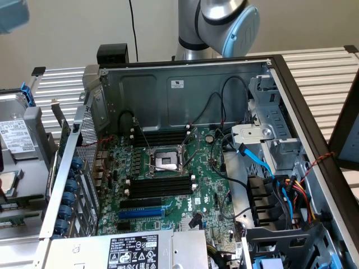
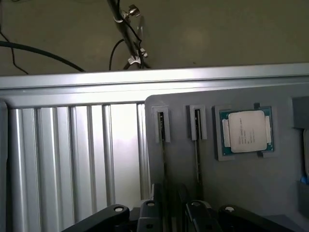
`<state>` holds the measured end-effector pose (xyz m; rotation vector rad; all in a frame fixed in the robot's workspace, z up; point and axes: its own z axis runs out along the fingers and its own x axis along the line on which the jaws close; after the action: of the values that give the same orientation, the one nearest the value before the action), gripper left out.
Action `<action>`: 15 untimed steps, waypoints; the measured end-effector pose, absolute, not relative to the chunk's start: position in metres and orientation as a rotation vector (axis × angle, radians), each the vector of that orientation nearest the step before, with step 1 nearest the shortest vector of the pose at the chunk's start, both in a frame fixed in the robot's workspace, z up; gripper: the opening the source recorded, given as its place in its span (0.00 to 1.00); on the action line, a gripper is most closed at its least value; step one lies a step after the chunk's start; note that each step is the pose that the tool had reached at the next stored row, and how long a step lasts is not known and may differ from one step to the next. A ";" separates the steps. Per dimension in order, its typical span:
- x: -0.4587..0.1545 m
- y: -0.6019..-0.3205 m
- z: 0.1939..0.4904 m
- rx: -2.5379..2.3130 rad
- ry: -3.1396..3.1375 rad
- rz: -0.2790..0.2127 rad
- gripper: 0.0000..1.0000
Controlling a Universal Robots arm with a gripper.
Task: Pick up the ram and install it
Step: 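Pick up the ram and move it above insertion slot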
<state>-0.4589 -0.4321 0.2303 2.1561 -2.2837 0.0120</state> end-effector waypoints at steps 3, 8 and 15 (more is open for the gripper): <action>-0.459 -0.432 0.225 2.156 -2.284 0.012 0.26; -0.459 -0.432 0.216 2.156 -2.284 0.012 0.26; -0.459 -0.433 0.207 2.156 -2.284 0.012 0.26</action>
<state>-0.4590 -0.4326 0.2074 2.1560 -2.2837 0.0119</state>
